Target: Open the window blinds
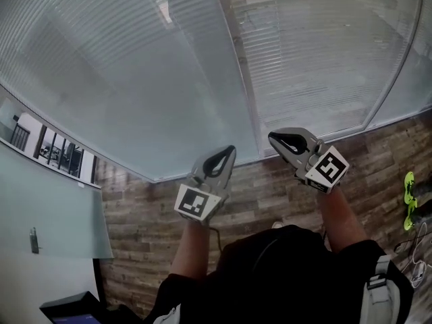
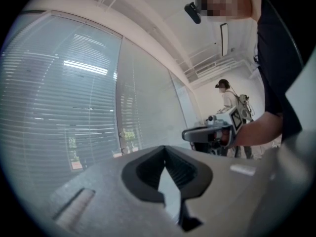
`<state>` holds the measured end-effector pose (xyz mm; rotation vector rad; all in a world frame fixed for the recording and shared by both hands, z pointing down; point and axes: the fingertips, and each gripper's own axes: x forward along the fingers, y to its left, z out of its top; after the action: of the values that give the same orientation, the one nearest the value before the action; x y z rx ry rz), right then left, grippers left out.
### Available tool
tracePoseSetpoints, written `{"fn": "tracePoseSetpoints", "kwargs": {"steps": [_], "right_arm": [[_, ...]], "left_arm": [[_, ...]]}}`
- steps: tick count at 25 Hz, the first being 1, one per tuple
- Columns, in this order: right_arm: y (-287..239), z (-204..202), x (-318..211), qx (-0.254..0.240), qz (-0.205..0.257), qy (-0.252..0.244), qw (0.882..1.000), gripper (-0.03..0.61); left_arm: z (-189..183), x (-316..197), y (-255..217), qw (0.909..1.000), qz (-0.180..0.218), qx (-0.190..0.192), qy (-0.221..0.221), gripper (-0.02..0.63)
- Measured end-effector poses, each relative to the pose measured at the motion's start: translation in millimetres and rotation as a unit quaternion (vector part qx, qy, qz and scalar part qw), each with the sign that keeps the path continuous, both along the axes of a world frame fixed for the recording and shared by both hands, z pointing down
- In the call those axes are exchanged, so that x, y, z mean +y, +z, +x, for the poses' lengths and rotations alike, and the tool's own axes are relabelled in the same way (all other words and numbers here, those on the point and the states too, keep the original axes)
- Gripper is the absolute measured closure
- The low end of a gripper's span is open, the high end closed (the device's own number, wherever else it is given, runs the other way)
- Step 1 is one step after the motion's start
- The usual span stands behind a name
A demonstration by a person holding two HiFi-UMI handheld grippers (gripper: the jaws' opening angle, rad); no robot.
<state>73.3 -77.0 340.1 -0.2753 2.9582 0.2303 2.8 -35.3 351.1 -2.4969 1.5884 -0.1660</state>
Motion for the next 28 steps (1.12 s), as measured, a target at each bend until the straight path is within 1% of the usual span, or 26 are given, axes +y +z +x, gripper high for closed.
{"fn": "tracePoseSetpoints", "kwargs": {"steps": [3,6,9,12,16,20,23,25,28], "right_arm": [[2,6,-11,-0.003,0.001,-0.007,1.000,0.572],[8,8,-12,0.005,-0.003,-0.014,1.000,0.572],[9,14,-23,0.001,-0.001,-0.011,1.000,0.572],[11,20,-33,-0.004,-0.006,-0.009,1.000,0.572],[9,20,-43,-0.008,-0.005,-0.007,1.000,0.572],[9,19,-48,-0.008,-0.006,-0.006,1.000,0.569],[9,14,-51,-0.005,-0.003,-0.008,1.000,0.569],[11,13,-53,-0.002,-0.004,-0.007,1.000,0.569],[9,12,-62,0.000,0.002,0.001,1.000,0.569]], "left_arm": [[10,-15,1,1.0000,0.003,-0.006,0.000,0.609],[16,-23,3,1.0000,0.003,-0.008,0.002,0.609],[22,-30,7,1.0000,-0.004,-0.006,-0.001,0.609],[26,-40,8,0.9999,0.004,-0.012,-0.001,0.609],[28,-46,4,0.9999,-0.004,-0.012,-0.002,0.609],[22,-52,6,0.9997,0.019,-0.015,-0.004,0.609],[24,-56,4,1.0000,0.004,-0.007,0.000,0.609],[24,-59,8,0.9999,-0.004,-0.009,0.003,0.609],[22,-69,10,0.9999,-0.007,-0.008,0.010,0.609]]}}
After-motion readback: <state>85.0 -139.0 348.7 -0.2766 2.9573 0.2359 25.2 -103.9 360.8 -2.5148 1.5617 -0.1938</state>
